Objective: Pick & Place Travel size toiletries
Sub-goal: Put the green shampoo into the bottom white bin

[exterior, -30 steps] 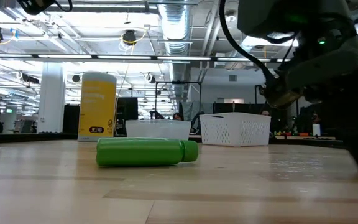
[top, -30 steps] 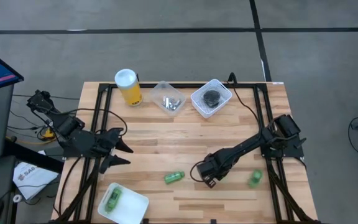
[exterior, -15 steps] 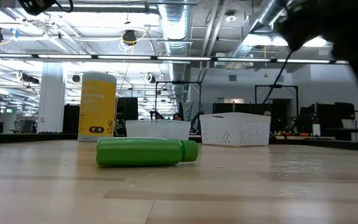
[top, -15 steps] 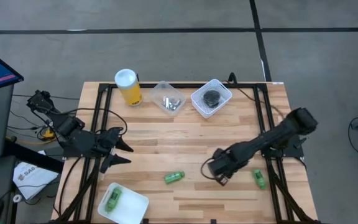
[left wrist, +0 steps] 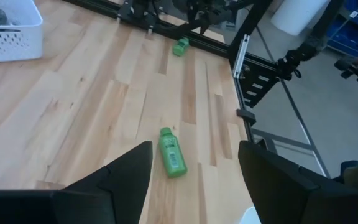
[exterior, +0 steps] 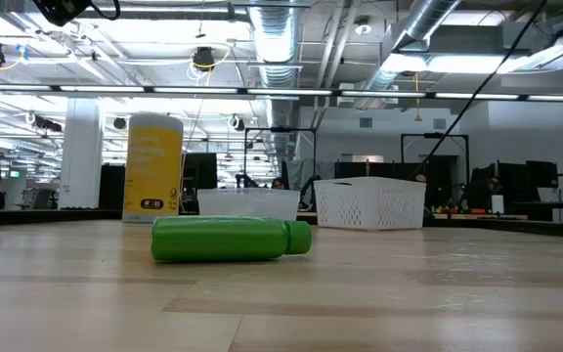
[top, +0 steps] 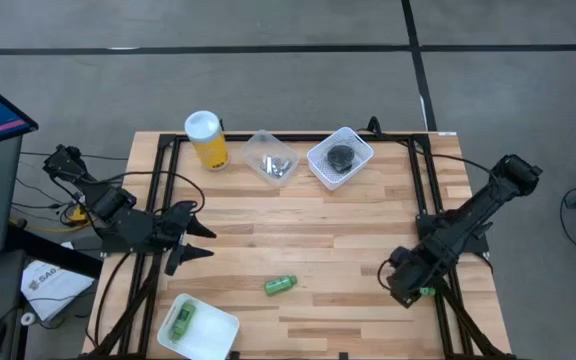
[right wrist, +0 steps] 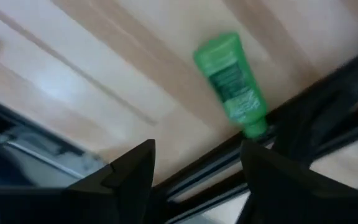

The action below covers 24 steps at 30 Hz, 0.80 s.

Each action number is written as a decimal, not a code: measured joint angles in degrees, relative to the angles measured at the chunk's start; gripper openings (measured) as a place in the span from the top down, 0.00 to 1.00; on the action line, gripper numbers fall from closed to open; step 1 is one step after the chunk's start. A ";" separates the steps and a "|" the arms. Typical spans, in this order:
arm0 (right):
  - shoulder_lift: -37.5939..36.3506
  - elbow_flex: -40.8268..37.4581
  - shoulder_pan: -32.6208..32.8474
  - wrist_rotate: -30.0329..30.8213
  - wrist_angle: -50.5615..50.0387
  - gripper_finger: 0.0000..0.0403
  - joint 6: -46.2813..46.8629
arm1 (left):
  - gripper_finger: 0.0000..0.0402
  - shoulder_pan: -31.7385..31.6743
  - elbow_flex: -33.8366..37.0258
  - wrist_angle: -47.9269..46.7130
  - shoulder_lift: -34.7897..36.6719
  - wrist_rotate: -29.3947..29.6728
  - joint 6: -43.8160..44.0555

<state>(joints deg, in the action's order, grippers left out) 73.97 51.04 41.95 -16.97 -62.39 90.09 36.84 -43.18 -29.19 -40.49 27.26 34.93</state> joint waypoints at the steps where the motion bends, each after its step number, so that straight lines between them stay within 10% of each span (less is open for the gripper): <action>1: 0.01 -1.00 0.76 0.57 0.71 0.43 -1.61 | 0.41 -0.02 0.00 0.00 0.00 0.12 -0.17; 24: 14.50 -7.56 -0.04 -0.27 12.07 0.25 -18.51 | 0.41 -0.02 0.00 -0.05 -0.01 0.18 -0.39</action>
<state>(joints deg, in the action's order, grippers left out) 88.47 43.48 41.90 -17.25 -50.32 71.58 36.82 -43.18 -29.24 -40.50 27.44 34.54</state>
